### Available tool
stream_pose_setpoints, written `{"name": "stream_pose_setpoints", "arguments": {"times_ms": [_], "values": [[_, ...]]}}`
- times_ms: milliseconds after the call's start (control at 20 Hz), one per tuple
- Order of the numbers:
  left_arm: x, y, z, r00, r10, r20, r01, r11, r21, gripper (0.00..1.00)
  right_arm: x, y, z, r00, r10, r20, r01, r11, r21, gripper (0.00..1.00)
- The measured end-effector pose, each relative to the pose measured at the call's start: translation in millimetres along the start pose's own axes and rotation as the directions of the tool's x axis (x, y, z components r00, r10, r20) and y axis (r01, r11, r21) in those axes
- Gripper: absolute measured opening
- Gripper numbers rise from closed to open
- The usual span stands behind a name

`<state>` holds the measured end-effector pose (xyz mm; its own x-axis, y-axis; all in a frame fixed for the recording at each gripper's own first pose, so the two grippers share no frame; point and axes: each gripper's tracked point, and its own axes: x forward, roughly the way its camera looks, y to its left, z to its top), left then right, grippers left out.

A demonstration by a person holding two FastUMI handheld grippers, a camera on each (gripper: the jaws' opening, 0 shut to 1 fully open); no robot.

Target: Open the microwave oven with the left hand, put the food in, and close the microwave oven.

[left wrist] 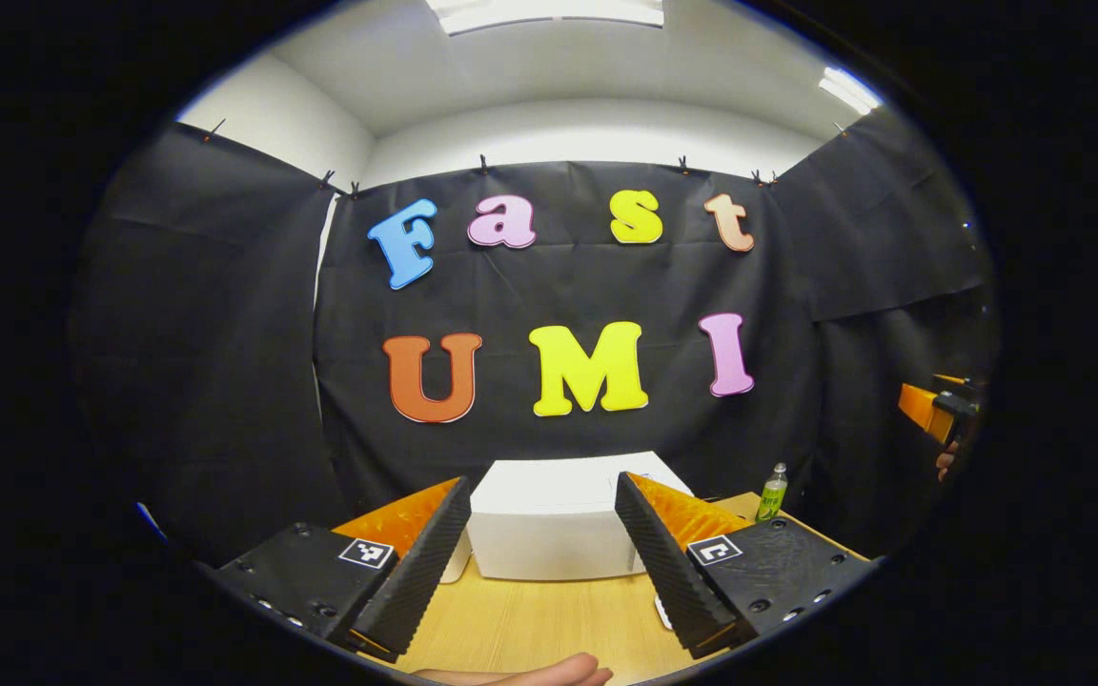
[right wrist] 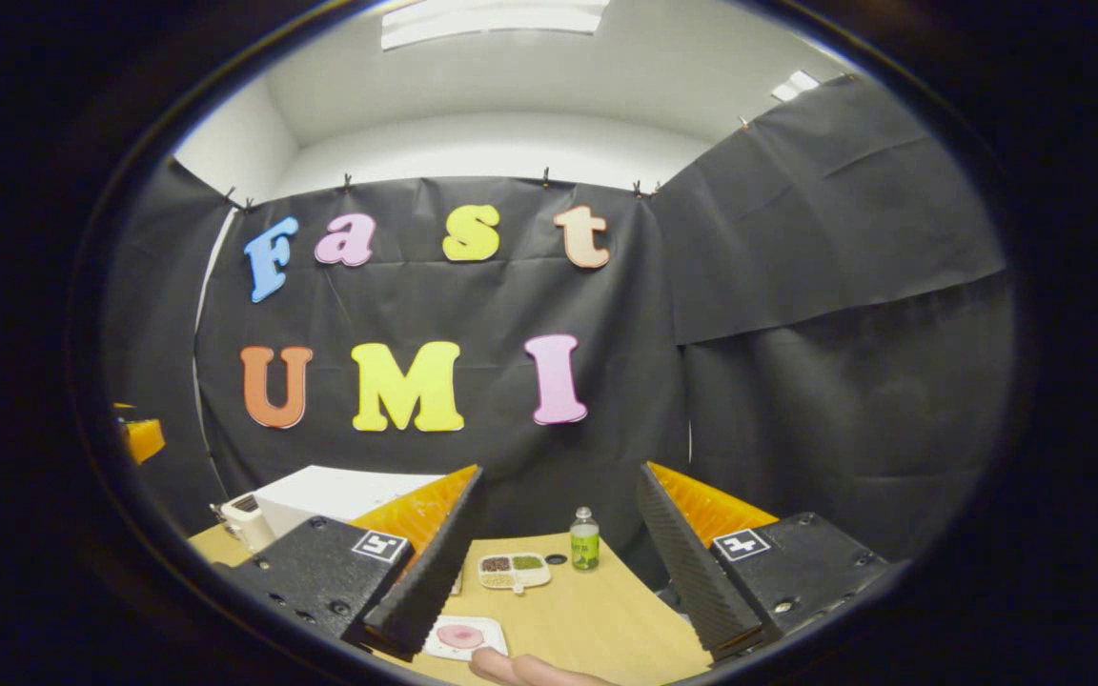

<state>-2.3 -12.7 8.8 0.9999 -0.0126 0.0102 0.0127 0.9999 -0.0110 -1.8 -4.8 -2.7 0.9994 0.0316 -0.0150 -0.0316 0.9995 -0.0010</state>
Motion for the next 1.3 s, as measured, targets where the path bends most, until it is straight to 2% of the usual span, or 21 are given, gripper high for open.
{"name": "stream_pose_setpoints", "arguments": {"times_ms": [50,100,200,250,300,350,400,450,500,550,600,700,750,800,850,1050,1100,1150,1200,1250,1300], "values": [[-1.3,0.8,1.6,1.0,-0.003,-0.002,0.003,1.0,-0.006,0.96,1.2,-1.7,-1.9,1.0,-0.001,-0.008,0.001,1.0,-0.004,1.0],[-2.4,2.6,6.0,1.0,0.006,0.012,-0.006,1.0,-0.004,0.96,2.8,-3.5,-2.9,1.0,0.001,-0.013,-0.001,1.0,-0.007,0.93],[-2.4,11.0,13.6,0.998,0.035,0.044,-0.036,0.999,0.005,0.96,3.4,-3.2,-3.2,1.0,0.006,-0.015,-0.006,1.0,-0.008,0.93],[-0.8,9.6,9.6,0.998,0.043,0.041,-0.043,0.999,0.005,0.96,4.2,-3.2,-3.1,1.0,0.009,-0.013,-0.009,1.0,-0.006,1.0],[1.4,9.3,5.2,0.998,0.045,0.034,-0.046,0.999,0.006,0.96,4.9,-4.2,-4.2,1.0,0.009,-0.013,-0.009,1.0,-0.002,0.94],[5.1,11.1,1.1,0.998,0.053,0.03,-0.053,0.999,0.006,0.96,5.9,-5.3,-5.7,1.0,0.007,-0.016,-0.007,1.0,-0.001,0.93],[10.2,11.4,-2.4,0.998,0.058,0.029,-0.058,0.998,0.006,0.96,7.6,-4.7,-8.8,1.0,0.008,-0.02,-0.008,1.0,-0.005,1.0],[16.8,9.2,-5.9,0.998,0.054,0.03,-0.054,0.999,0.004,0.96,8.7,-3.5,-11.7,0.999,0.012,-0.03,-0.013,1.0,-0.015,0.93],[23.2,5.0,-10.3,0.999,0.043,0.032,-0.043,0.999,0.0,0.96,9.9,-1.8,-16.5,0.999,0.017,-0.044,-0.018,0.999,-0.027,0.93],[30.9,-1.6,-14.7,0.999,0.023,0.034,-0.022,1.0,-0.012,0.96,9.4,-1.2,-17.5,0.999,0.023,-0.049,-0.025,0.999,-0.032,1.0],[41.2,-8.0,-21.2,1.0,0.005,0.031,-0.005,1.0,-0.022,0.96,8.2,0.9,-16.4,0.998,0.031,-0.048,-0.032,0.999,-0.028,0.94],[59.7,-16.9,-34.8,0.999,-0.024,0.021,0.025,0.999,-0.038,0.96,7.9,4.2,-18.5,0.997,0.047,-0.055,-0.048,0.999,-0.012,0.94],[69.7,-22.4,-44.0,0.999,-0.035,0.014,0.035,0.998,-0.052,0.96,6.0,8.1,-22.7,0.995,0.065,-0.072,-0.066,0.998,-0.001,1.0],[79.9,-28.7,-51.1,0.999,-0.045,0.016,0.046,0.997,-0.065,0.96,4.5,11.3,-26.1,0.993,0.079,-0.087,-0.079,0.997,0.003,0.94],[90.7,-35.5,-59.4,0.998,-0.054,0.015,0.054,0.996,-0.072,0.96,2.2,13.5,-27.7,0.99,0.096,-0.102,-0.096,0.995,0.005,1.0],[132.8,-64.3,-109.1,0.996,-0.081,-0.032,0.079,0.995,-0.066,0.96,-8.4,10.2,-9.9,0.993,0.111,-0.05,-0.111,0.994,-0.001,1.0],[141.2,-72.3,-127.4,0.994,-0.088,-0.067,0.083,0.994,-0.068,0.97,-11.9,10.3,-8.9,0.993,0.115,-0.038,-0.116,0.993,-0.006,0.93],[150.3,-81.5,-144.6,0.99,-0.102,-0.099,0.095,0.993,-0.075,0.97,-14.6,12.1,-6.7,0.992,0.124,-0.029,-0.124,0.992,-0.009,1.0],[157.5,-89.4,-160.9,0.987,-0.11,-0.119,0.101,0.992,-0.079,0.97,-18.1,13.6,-5.7,0.991,0.134,-0.022,-0.134,0.991,-0.01,0.93],[166.0,-99.0,-174.7,0.982,-0.131,-0.136,0.121,0.989,-0.081,0.97,-19.8,13.4,-4.8,0.99,0.14,-0.018,-0.14,0.99,-0.011,0.94],[174.5,-110.1,-190.6,0.977,-0.151,-0.153,0.142,0.987,-0.072,0.97,-21.5,11.7,-6.0,0.99,0.143,-0.016,-0.143,0.99,-0.014,1.0]]}}
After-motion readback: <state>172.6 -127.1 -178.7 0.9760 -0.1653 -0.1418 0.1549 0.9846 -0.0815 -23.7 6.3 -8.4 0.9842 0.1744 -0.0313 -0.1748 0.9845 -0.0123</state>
